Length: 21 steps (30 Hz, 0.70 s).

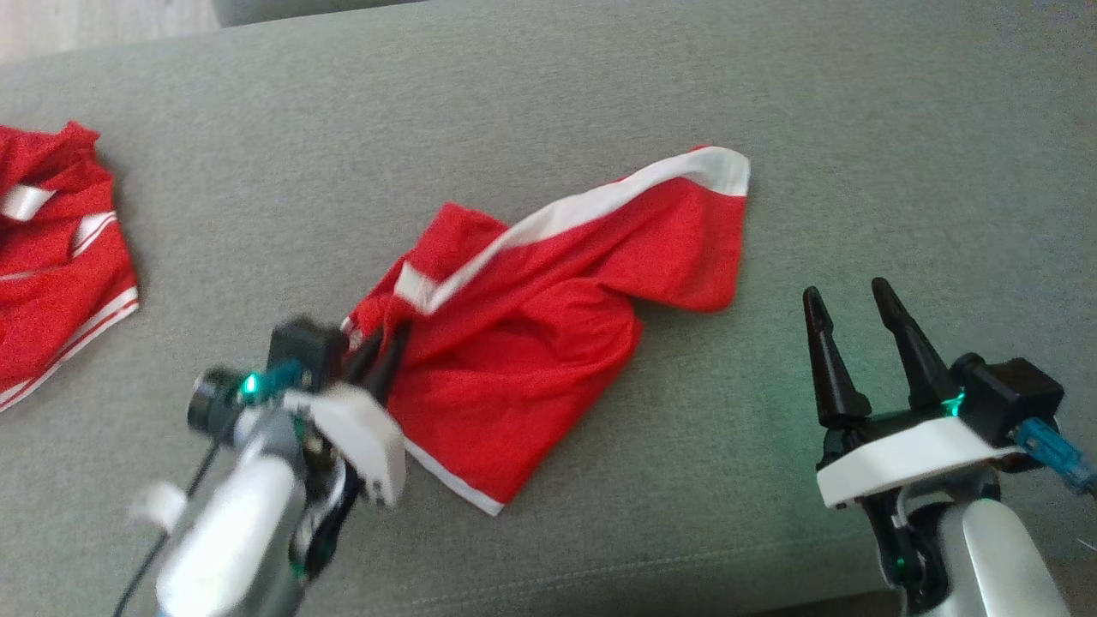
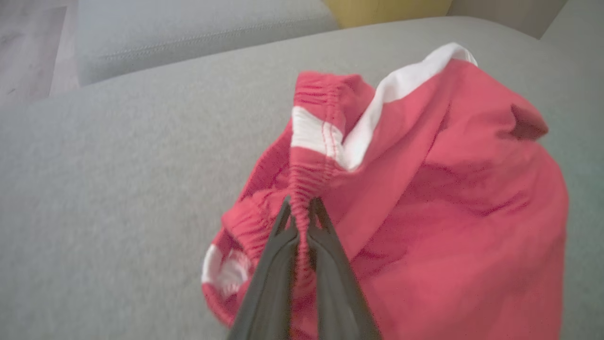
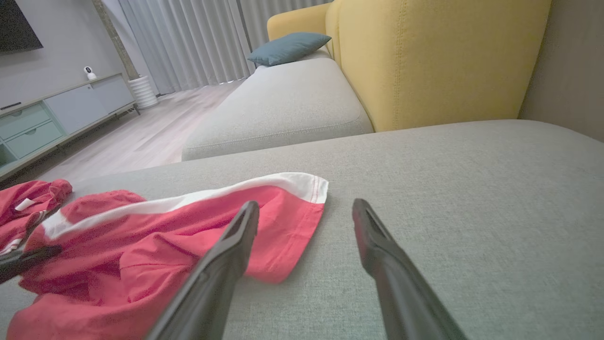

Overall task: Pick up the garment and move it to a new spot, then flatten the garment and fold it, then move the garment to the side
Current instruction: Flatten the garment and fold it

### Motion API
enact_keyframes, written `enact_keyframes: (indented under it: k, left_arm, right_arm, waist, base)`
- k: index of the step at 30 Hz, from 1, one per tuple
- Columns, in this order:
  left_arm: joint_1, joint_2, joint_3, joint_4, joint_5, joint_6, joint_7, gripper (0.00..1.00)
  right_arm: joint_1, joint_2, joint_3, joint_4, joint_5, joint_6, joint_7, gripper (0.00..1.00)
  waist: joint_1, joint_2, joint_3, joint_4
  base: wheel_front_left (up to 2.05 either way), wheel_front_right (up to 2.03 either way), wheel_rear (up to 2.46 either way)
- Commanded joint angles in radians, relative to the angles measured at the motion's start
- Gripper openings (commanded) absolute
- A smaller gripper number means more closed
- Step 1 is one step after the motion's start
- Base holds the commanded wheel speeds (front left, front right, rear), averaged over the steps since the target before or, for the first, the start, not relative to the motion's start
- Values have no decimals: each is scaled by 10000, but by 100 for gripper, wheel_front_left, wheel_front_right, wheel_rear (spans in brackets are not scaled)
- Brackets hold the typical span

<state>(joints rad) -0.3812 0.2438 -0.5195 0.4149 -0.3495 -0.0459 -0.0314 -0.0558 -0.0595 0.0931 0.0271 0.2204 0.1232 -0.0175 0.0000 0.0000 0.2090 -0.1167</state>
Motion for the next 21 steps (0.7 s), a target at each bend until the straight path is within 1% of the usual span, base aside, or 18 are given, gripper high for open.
enact_keyframes:
  k: [1,5,7,8,9,10,12,17,18,21]
  left_arm:
    - [-50,351,292,-509,84,118,-129,0]
    - [956,533,262,-1109,136,506,-345,0]
    - [1378,448,330,-1246,47,724,-687,0]
    - [1498,384,355,-1241,-55,743,-739,0]
    - [1570,314,421,-1258,-137,802,-877,49]
    - [1626,265,450,-1273,-177,839,-1001,100]
    - [1722,165,505,-1360,-235,915,-1293,100]
    - [1935,-9,713,-1900,-113,1339,-1961,100]
    - [2040,-79,867,-2215,-50,1559,-2118,100]
    - [2214,-111,1149,-2673,178,2017,-2236,100]
  right_arm:
    - [-227,22,187,-409,10,75,-58,100]
    - [-257,13,141,-494,-21,75,2,100]
    - [-285,-4,140,-531,-39,75,45,100]
    - [-285,-7,141,-539,-44,75,62,100]
    - [-282,-15,139,-544,-45,75,72,100]
    - [-276,-23,140,-550,-45,75,85,100]
    - [-255,-47,132,-571,-52,75,108,100]
    - [-187,-97,33,-689,-125,75,150,100]
    - [-152,-125,-1,-749,-175,75,172,100]
    - [-84,-149,-89,-867,-258,75,222,100]
  waist:
    - [0,0,24,116]
    - [0,0,51,309]
    - [0,0,30,389]
    - [0,0,16,400]
    - [0,0,-5,416]
    - [0,0,-24,421]
    - [0,0,-78,426]
    - [0,0,-244,434]
    - [0,0,-345,434]
    - [0,0,-520,445]
  base:
    - [0,0,0]
    - [0,0,0]
    - [0,0,0]
    - [0,0,0]
    - [0,0,0]
    - [0,0,0]
    - [0,0,0]
    - [0,0,0]
    - [0,0,0]
    - [0,0,0]
